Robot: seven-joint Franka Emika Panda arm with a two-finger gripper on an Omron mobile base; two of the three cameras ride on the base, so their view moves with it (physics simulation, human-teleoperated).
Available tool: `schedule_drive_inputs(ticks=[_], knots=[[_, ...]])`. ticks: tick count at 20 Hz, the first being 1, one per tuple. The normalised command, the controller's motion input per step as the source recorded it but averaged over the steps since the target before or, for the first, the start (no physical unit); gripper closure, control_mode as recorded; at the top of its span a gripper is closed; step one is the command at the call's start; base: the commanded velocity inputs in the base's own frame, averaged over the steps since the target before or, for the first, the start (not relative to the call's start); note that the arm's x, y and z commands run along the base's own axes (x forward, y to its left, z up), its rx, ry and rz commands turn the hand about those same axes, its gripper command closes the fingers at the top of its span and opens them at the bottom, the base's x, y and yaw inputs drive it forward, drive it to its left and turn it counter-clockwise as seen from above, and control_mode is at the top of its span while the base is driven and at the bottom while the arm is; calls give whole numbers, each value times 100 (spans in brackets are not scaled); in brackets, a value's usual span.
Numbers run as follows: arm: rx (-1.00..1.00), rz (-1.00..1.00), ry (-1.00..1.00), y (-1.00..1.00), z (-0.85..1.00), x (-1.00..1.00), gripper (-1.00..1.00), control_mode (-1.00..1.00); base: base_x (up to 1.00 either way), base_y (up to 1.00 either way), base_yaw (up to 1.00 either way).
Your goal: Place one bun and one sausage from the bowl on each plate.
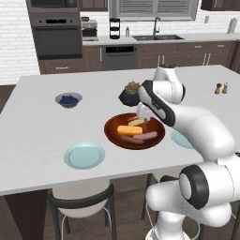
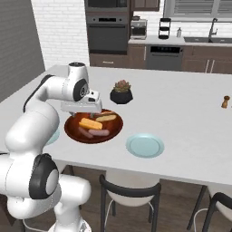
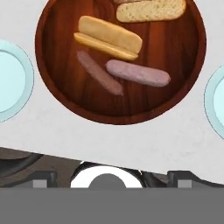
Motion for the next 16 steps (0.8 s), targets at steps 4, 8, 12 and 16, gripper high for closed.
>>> schedule_drive_inputs(ticks=[4,8,12,16], knots=[[0,35,-1,-6,-26,4,-100,-100,0,0,0],[1,-17,0,2,0,34,-100,-100,0,0,0],[3,-48,0,1,-2,25,-100,-100,0,0,0],[6,-60,0,0,0,15,-100,-100,0,0,0]])
